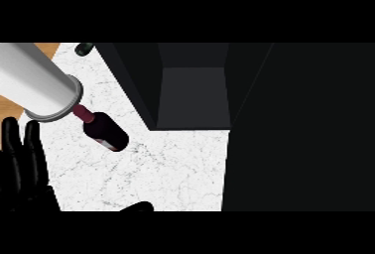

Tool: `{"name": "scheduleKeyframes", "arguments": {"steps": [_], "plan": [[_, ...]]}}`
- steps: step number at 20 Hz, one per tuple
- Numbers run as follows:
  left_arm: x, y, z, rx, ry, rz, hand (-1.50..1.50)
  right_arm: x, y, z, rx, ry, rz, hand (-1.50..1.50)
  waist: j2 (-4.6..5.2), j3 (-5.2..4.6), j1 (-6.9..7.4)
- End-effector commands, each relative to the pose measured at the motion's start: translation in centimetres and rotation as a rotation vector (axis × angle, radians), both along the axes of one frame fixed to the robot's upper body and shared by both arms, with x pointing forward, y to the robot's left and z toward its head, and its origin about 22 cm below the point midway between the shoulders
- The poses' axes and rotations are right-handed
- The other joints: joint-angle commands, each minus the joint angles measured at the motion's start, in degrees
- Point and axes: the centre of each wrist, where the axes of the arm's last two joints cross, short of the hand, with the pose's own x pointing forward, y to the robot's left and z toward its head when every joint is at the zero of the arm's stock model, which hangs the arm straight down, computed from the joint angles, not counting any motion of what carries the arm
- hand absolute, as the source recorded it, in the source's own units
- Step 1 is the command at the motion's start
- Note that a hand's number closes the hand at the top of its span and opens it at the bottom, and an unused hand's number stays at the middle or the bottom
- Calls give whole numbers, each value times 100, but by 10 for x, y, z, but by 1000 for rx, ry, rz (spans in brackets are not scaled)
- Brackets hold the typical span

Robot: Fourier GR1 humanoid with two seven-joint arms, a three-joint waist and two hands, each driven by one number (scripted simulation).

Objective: Pick up the wine, place it into the cabinet and close the cabinet

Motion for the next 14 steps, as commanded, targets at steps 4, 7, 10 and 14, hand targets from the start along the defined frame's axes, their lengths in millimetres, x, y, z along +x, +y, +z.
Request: {"name": "scheduleKeyframes", "arguments": {"steps": [4, 7, 10, 14], "plan": [[-3, 26, 4, -20, -23, 113, -150, -41, -7, 31, 76, -83, -17, -150, 8, -1, -28], [15, 27, -11, -12, 34, 101, -150, -42, -15, 35, 47, -87, 9, -150, 29, -3, -57], [5, 38, -23, 4, 62, 127, -150, -39, -12, 32, 63, -62, 2, -150, 23, -6, -12], [30, 54, -42, -12, 82, 137, -150, -28, -16, 23, 51, -82, -3, -150, 35, -8, -35]]}}
